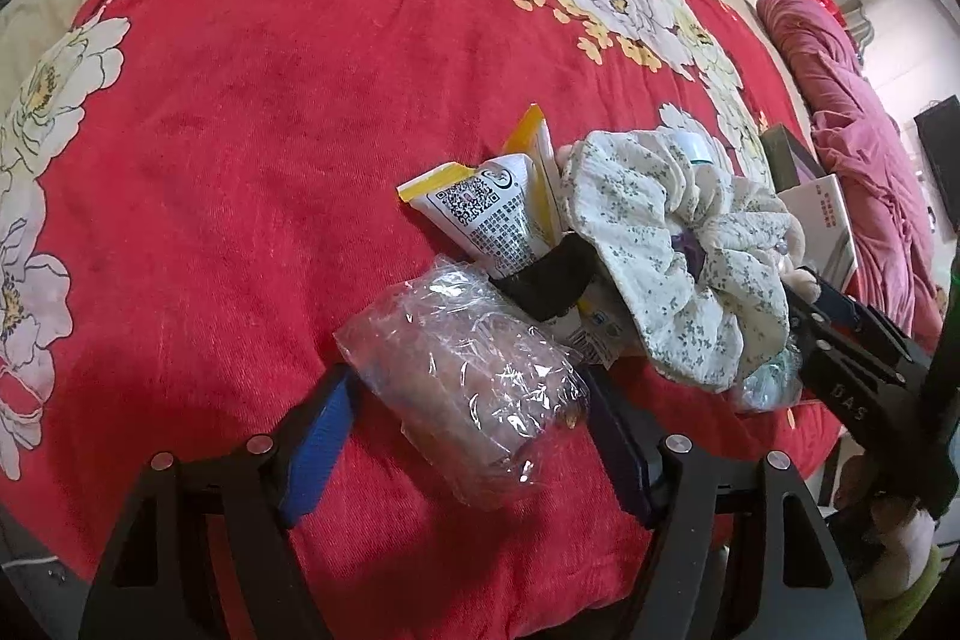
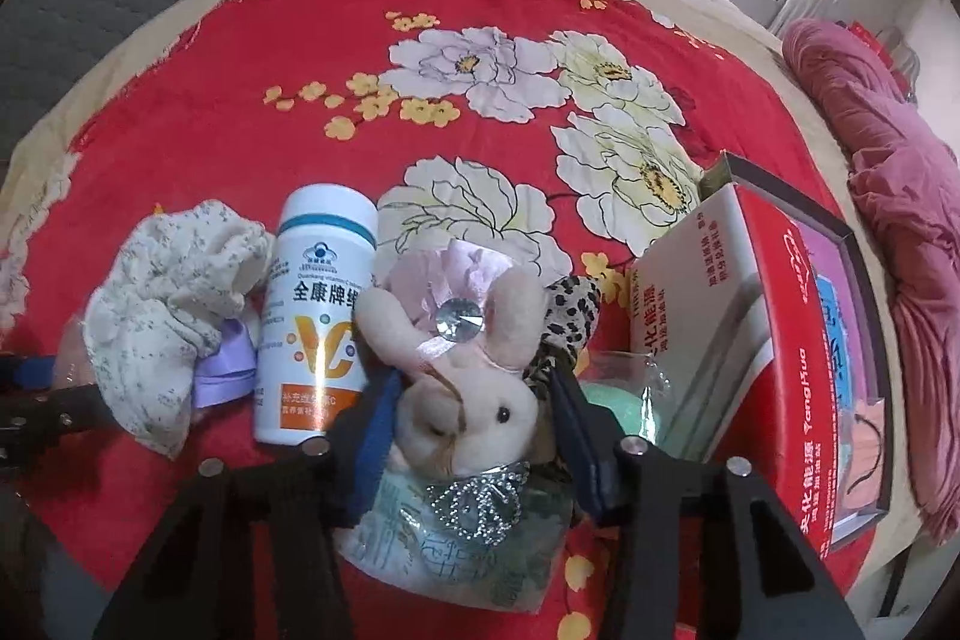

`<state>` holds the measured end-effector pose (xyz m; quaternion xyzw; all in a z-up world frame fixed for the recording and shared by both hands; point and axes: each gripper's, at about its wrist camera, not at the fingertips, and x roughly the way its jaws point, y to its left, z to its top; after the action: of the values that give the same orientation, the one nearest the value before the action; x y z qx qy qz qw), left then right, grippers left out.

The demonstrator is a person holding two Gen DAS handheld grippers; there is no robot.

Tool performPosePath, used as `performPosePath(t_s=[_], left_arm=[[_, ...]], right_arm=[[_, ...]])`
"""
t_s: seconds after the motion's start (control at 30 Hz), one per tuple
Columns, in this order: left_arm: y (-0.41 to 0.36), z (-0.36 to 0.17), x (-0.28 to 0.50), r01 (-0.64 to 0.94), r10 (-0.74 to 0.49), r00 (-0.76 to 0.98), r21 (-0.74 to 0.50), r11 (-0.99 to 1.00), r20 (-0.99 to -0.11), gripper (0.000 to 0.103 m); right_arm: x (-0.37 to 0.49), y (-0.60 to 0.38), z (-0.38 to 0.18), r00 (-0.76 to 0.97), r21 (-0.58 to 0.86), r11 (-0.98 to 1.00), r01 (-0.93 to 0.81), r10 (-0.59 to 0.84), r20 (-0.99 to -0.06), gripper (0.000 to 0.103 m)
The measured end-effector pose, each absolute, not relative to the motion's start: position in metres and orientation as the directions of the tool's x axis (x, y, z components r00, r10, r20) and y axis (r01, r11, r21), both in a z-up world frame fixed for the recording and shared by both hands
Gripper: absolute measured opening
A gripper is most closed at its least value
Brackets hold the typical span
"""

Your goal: Organize soft objects

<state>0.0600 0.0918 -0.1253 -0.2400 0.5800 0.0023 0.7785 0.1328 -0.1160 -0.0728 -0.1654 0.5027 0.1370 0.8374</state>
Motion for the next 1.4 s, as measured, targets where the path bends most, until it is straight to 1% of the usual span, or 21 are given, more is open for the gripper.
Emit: performPosePath(t_s=[0.23,0.33,0.5,0.7,1.03,1.33,1.4], left_arm=[[0.098,-0.124,0.056,-0.277,-0.292,0.341,-0.392,0.877,-0.894,0.071],[0.099,-0.124,0.055,-0.278,-0.293,0.345,-0.395,0.876,-0.892,0.071],[0.101,-0.123,0.052,-0.285,-0.292,0.349,-0.398,0.872,-0.891,0.066],[0.104,-0.12,0.049,-0.288,-0.303,0.355,-0.411,0.865,-0.885,0.065],[0.105,-0.121,0.047,-0.287,-0.312,0.348,-0.417,0.862,-0.884,0.065],[0.104,-0.122,0.048,-0.286,-0.317,0.343,-0.419,0.862,-0.884,0.065],[0.104,-0.122,0.049,-0.287,-0.319,0.343,-0.422,0.86,-0.884,0.065]], right_arm=[[0.13,-0.136,-0.053,0.438,0.02,0.935,-0.355,0.185,-0.88,0.048],[0.124,-0.14,-0.043,0.448,0.04,0.937,-0.347,0.203,-0.87,0.048],[0.117,-0.147,-0.029,0.465,0.101,0.935,-0.341,0.261,-0.846,0.048],[0.124,-0.157,-0.018,0.461,0.171,0.931,-0.323,0.313,-0.83,0.048],[0.115,-0.133,-0.047,0.428,0.082,0.923,-0.376,0.252,-0.868,0.049],[0.103,-0.131,-0.046,0.491,-0.026,0.91,-0.414,0.199,-0.848,0.05],[0.098,-0.126,-0.048,0.512,-0.079,0.899,-0.431,0.172,-0.842,0.053]])
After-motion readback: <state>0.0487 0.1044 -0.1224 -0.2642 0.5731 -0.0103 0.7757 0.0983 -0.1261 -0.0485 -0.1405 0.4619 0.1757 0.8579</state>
